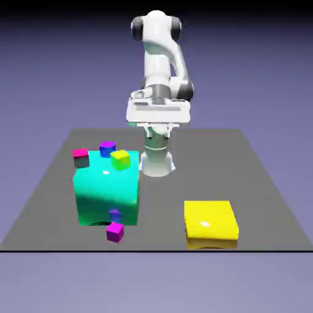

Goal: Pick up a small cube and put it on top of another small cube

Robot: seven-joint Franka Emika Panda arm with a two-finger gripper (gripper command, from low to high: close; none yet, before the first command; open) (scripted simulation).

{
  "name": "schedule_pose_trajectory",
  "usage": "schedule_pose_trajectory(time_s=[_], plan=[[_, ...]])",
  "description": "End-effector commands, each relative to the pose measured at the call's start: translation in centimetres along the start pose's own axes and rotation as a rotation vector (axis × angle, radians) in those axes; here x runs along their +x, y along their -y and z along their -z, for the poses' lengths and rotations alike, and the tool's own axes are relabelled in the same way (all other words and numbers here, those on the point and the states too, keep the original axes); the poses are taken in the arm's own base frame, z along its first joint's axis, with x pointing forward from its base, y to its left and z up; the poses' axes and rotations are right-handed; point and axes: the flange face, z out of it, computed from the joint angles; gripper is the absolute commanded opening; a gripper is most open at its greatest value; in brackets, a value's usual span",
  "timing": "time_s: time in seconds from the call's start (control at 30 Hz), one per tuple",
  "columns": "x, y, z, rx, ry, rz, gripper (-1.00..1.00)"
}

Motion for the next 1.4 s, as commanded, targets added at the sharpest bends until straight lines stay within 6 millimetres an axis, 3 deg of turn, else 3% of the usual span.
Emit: schedule_pose_trajectory(time_s=[0.0,0.33,0.67,1.1,1.3,1.37], plan=[[0.7,-0.1,-1.0,-0.028,0.03,-0.016,0.0],[6.1,-2.7,-11.2,-0.309,0.33,-0.16,0.0],[8.9,-7.9,-20.9,-0.576,0.613,-0.281,0.0],[8.8,-15.5,-31.1,-0.904,0.948,-0.386,0.0],[7.3,-18.5,-34.9,-1.054,1.095,-0.409,0.0],[7.2,-18.6,-35.0,-1.059,1.101,-0.41,0.0]])
